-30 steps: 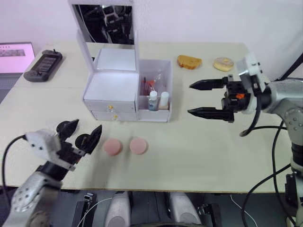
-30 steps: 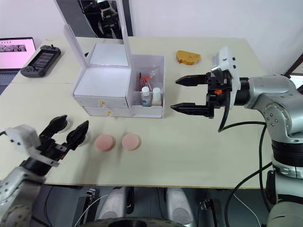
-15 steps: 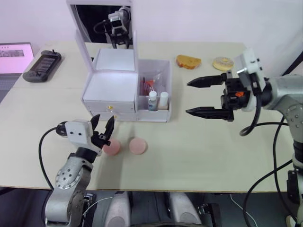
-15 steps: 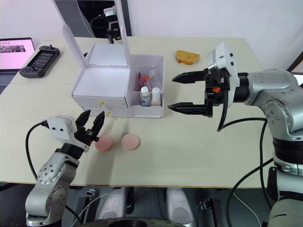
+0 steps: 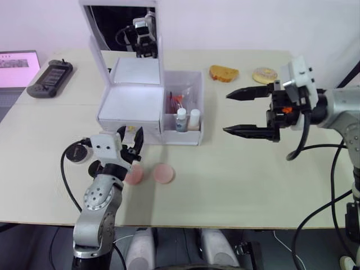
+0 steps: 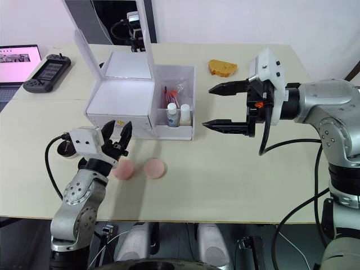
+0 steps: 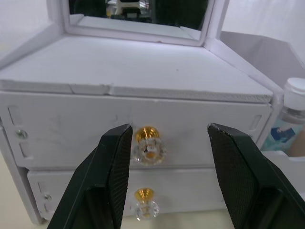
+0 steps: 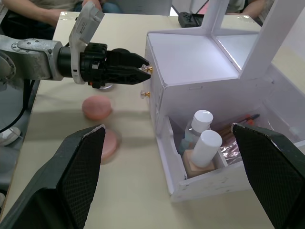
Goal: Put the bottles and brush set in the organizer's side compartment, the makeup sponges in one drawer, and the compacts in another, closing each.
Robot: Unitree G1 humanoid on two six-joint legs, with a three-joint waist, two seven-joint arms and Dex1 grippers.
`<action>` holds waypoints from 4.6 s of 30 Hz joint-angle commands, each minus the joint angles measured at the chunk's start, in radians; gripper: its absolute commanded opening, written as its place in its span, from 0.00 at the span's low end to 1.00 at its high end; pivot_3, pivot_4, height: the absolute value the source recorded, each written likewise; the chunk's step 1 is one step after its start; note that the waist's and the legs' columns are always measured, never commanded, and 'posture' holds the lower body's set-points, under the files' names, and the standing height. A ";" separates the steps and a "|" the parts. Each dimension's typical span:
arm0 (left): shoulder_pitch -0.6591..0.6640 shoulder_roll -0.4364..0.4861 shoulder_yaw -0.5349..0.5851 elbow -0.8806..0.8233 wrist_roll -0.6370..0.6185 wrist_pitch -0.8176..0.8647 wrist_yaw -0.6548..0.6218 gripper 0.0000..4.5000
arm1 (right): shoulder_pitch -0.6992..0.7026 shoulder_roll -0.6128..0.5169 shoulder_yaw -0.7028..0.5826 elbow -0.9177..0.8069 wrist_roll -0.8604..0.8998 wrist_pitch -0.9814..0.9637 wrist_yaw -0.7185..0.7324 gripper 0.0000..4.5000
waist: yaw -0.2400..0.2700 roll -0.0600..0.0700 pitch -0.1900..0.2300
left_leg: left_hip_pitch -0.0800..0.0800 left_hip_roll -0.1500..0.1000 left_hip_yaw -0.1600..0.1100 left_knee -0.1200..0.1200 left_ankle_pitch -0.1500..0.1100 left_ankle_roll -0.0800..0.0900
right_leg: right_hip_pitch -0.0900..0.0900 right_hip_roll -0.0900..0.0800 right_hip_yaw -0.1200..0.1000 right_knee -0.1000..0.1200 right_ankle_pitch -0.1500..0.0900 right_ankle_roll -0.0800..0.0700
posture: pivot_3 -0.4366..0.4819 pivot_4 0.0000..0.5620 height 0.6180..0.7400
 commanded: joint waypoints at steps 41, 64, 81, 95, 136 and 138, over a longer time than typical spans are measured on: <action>0.244 0.009 -0.002 -0.246 -0.013 0.006 0.004 0.06 | -0.046 0.026 0.036 -0.015 -0.048 -0.052 -0.024 1.00 | -0.002 0.000 0.000 | 0.000 0.000 0.000 0.000 0.000 0.000 | -0.001 0.000 0.000 -0.001 -0.002 -0.003 | 0.48 0.27 1.00; 0.551 0.035 0.021 -0.464 -0.095 -0.005 -0.016 0.06 | -0.063 0.085 0.089 0.051 -0.070 -0.090 0.015 1.00 | -0.029 -0.002 0.000 | -0.001 0.000 0.005 -0.001 -0.013 0.021 | -0.003 -0.001 0.003 -0.004 -0.004 0.002 | 0.48 0.27 1.00; 0.620 0.070 0.075 -0.466 -0.165 -0.019 -0.060 0.06 | -0.036 0.108 0.084 0.040 -0.076 -0.105 -0.004 1.00 | -0.029 -0.002 0.001 | -0.001 0.000 0.005 0.009 -0.013 0.021 | -0.001 0.000 0.004 -0.002 -0.004 -0.004 | 0.48 0.27 1.00; 0.984 0.248 0.573 -0.262 -0.792 -0.080 -0.586 1.00 | -0.023 0.104 0.051 0.093 -0.066 -0.139 0.021 1.00 | -0.030 -0.002 0.001 | -0.001 0.001 0.006 0.010 -0.013 0.021 | -0.003 -0.001 0.004 -0.002 -0.004 -0.004 | 0.48 0.27 1.00; 0.299 0.907 0.887 0.696 -0.411 -0.017 -1.083 1.00 | 0.382 -0.164 -0.161 0.147 -0.063 -0.226 0.238 1.00 | -0.032 -0.004 0.001 | 0.000 0.011 0.024 0.010 -0.017 0.014 | -0.006 -0.001 0.006 -0.007 0.001 -0.012 | 0.48 0.27 1.00; 0.367 0.870 0.944 0.632 -0.441 -0.015 -1.149 1.00 | 0.310 -0.145 -0.126 0.128 -0.042 -0.205 0.233 1.00 | -0.037 -0.004 0.001 | 0.000 0.012 0.025 0.010 -0.017 0.014 | -0.008 0.000 0.008 -0.005 0.001 -0.011 | 0.48 0.27 1.00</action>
